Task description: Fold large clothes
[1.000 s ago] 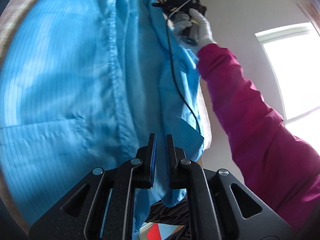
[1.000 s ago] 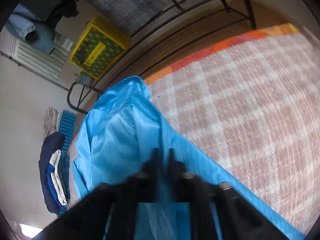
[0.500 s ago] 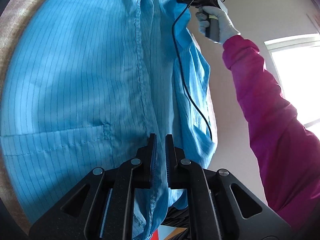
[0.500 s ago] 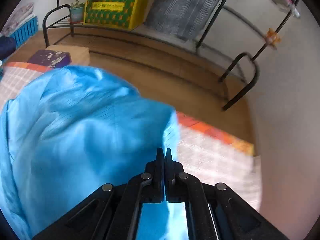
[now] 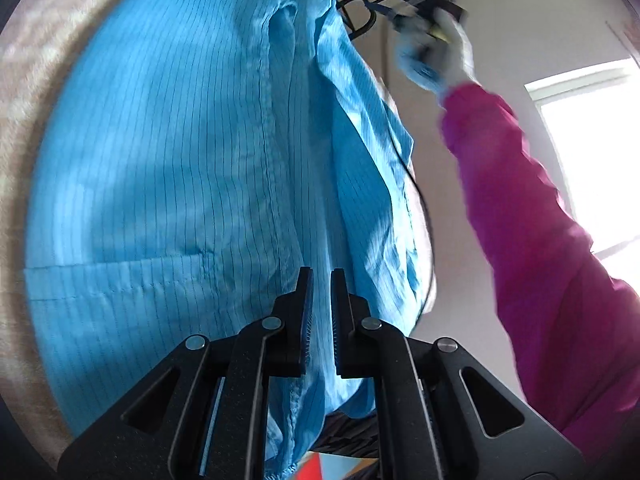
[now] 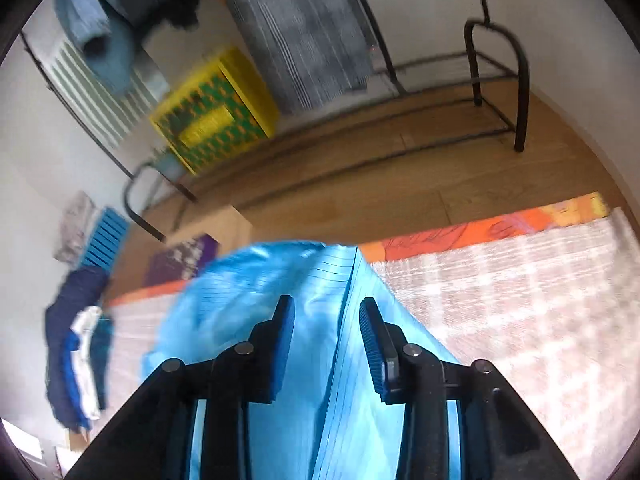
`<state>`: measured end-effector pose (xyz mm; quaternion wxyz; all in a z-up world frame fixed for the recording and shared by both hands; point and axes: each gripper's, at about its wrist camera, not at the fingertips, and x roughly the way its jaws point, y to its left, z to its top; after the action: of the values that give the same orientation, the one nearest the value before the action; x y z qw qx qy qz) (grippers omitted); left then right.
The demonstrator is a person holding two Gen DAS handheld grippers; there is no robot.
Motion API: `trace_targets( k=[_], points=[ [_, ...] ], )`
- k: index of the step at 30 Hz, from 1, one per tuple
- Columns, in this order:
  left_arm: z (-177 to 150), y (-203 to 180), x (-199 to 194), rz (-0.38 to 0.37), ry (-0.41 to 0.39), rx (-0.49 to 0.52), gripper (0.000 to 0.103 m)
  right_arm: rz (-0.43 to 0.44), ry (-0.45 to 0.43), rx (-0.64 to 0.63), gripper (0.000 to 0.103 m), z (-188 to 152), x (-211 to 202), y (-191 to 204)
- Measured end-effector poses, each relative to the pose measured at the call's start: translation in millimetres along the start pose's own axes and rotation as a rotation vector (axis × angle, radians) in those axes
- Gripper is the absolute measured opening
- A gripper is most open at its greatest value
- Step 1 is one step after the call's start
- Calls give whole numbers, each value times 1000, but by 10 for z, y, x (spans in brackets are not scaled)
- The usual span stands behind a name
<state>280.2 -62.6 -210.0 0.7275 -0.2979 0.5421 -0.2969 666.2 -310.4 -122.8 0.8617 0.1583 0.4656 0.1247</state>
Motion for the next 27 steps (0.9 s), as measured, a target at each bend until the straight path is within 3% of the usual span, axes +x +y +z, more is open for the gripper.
trace_targets(
  k=[4, 10, 15, 18, 21, 24, 27],
  points=[
    [-17, -70, -143, 23, -34, 34, 5, -3, -34, -56, 36, -240, -886, 77],
    [-53, -231, -327, 53, -103, 106, 5, -21, -65, -106, 36, -863, -2171, 172],
    [-142, -394, -285, 120, -74, 203, 5, -102, -34, -109, 36, -1751, -2948, 112],
    [-183, -440, -208, 89, -43, 199, 5, -115, 11, -45, 36, -2388, -3147, -77],
    [-190, -492, -164, 74, -34, 197, 5, -125, 92, -14, 36, -3125, -3083, -217],
    [-203, -534, -96, 76, -11, 206, 5, -53, 147, 4, 36, -3673, -2927, -325],
    [-232, -570, -58, 80, 10, 198, 5, -45, 171, -49, 52, -3988, -2708, -360]
  ],
)
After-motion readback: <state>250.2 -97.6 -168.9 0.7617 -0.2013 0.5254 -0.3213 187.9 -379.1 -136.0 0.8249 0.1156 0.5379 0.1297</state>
